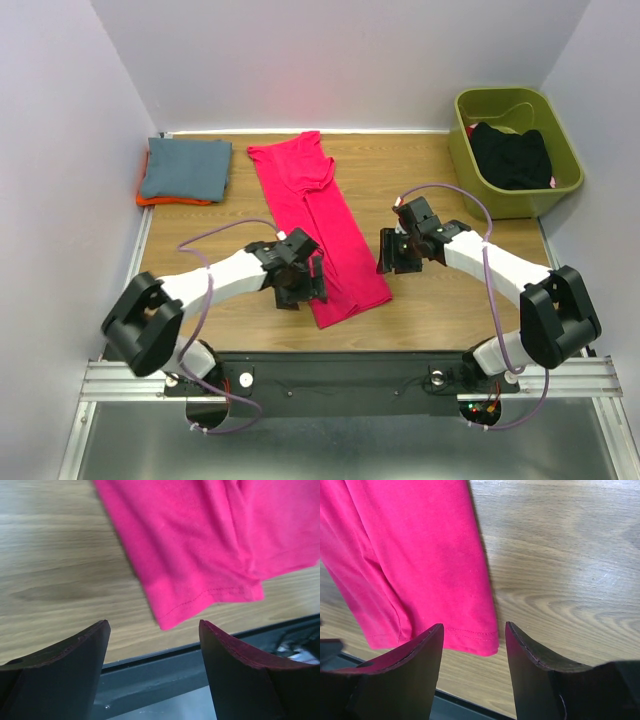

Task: Fold and stack the t-shirts
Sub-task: Fold the tshirt

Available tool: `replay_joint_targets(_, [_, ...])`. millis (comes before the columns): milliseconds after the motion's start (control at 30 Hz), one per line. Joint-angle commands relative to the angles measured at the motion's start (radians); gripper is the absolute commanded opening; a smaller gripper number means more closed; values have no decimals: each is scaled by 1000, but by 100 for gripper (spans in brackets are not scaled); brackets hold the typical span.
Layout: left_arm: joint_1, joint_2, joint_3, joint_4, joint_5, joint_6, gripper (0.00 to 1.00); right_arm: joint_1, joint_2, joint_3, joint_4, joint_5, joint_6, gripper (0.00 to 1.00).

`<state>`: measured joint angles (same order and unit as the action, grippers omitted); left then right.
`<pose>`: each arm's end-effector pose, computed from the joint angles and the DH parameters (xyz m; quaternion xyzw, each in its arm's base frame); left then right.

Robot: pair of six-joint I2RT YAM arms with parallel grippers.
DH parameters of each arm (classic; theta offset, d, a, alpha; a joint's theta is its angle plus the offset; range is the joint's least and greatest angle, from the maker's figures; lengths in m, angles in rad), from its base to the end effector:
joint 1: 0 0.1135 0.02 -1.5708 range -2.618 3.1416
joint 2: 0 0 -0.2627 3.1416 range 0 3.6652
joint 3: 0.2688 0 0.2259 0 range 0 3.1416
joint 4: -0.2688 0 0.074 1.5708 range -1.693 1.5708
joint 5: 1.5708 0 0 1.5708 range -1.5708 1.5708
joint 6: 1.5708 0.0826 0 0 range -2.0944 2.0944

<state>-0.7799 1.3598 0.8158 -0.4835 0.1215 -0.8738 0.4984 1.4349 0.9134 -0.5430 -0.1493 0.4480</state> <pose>0.1800 -0.1921 0.1755 -0.0288 0.9613 -0.2367 0.1383 0.2389 0.1440 0.1811 -0.0430 0.9647 0.1781 0.1894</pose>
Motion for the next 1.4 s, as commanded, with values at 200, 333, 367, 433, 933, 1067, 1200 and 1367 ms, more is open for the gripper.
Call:
replay_joint_targets(200, [-124,243,152,-95,-23,25,73,-3,-8,-1,-14,-9,-42,58])
replay_joint_targets(333, [-127,259,149,-116,-28,21,65,-1,-7,1,-15,-13,-45,58])
replay_joint_targets(367, [-127,260,149,-118,-29,21,65,-3,-7,2,-15,-15,-45,58])
replay_joint_targets(433, [-128,271,151,-129,-29,22,64,-1,-2,2,-15,-16,-45,58])
replay_joint_targets(933, [-192,438,279,-242,-95,30,51,0,30,-16,-17,-32,-26,57])
replay_joint_targets(1067, [-217,482,339,-296,-109,29,52,0,39,-18,-15,-29,-41,57])
replay_joint_targets(1200, [-232,519,361,-316,-106,30,52,0,38,-28,-17,-18,-57,57])
replay_joint_targets(1367, [-245,544,381,-336,-111,29,9,0,30,-57,-18,-19,-71,57])
